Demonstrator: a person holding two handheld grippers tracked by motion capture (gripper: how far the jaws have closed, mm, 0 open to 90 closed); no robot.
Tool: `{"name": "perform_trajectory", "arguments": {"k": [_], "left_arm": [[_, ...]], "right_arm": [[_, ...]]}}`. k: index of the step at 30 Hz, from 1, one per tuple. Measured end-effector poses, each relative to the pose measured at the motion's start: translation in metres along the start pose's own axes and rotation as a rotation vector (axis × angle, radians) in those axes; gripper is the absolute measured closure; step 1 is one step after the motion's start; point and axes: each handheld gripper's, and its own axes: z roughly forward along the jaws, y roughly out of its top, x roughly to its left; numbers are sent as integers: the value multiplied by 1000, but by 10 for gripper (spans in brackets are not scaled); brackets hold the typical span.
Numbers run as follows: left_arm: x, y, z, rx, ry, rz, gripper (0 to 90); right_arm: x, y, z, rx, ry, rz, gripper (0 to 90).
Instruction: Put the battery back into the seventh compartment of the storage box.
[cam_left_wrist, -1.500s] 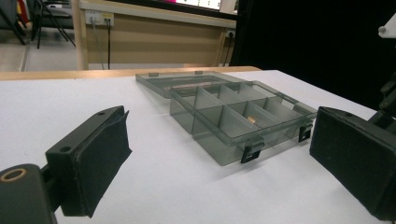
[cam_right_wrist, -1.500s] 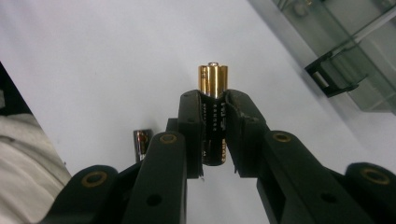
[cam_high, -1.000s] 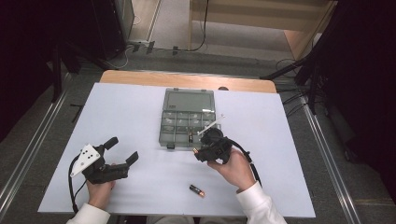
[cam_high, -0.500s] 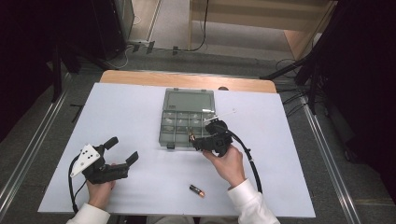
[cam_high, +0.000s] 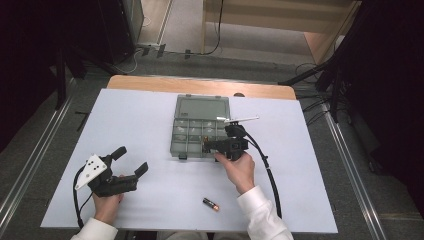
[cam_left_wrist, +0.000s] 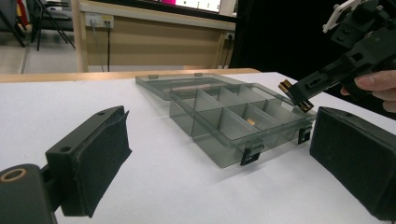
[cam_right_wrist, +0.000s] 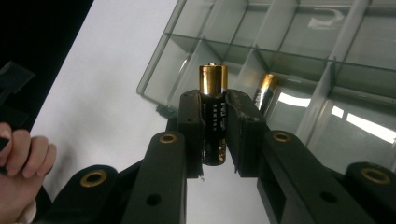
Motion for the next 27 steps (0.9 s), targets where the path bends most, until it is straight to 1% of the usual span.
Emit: {"name": "perform_trajectory", "arguments": {"k": [2, 4, 6, 8, 12, 13, 15, 16, 17, 18, 19, 20, 22, 24, 26, 27], "left_arm": [[0, 0, 0, 0, -1, 0, 45], [0, 0, 0, 0, -1, 0, 45], [0, 0, 0, 0, -1, 0, 45], [0, 0, 0, 0, -2, 0, 45], [0, 0, 0, 0, -1, 0, 45], [0, 0, 0, 0, -1, 0, 45], [0, 0, 0, -2, -1, -2, 45], [0, 0, 0, -3, -1, -2, 45], [0, 0, 0, -2, -2, -2, 45], [0, 0, 0, -2, -2, -3, 45], [0, 0, 0, -1, -3, -3, 45], [0, 0, 0, 0, -3, -3, 45], [0, 0, 0, -1, -3, -4, 45], [0, 0, 0, 0, -3, -2, 45], [0, 0, 0, 0, -3, -2, 45], [0, 0, 0, -1, -3, -3, 45]], "right_arm": [[-2, 1, 2, -7, -7, 17, 779], [-4, 3, 5, -11, 6, 46, 779], [-7, 4, 7, -22, 24, 64, 778], [-9, 5, 9, -17, 35, 93, 778], [-14, 7, 11, -15, 36, 138, 778], [-16, 7, 12, -16, 34, 143, 778], [-19, 8, 15, -15, 44, 168, 778], [-21, 8, 16, -12, 57, 186, 778], [-22, 8, 17, -10, 53, 193, 772], [-23, 8, 18, -11, 48, 196, 745], [-24, 8, 19, -14, 52, 205, 659], [-24, 7, 18, -15, 51, 208, 648], [-23, 6, 16, -17, 52, 206, 577], [-22, 6, 13, -19, 55, 187, 453], [-22, 6, 10, -22, 79, 159, 291], [-21, 6, 9, -16, 95, 138, 234]]}}
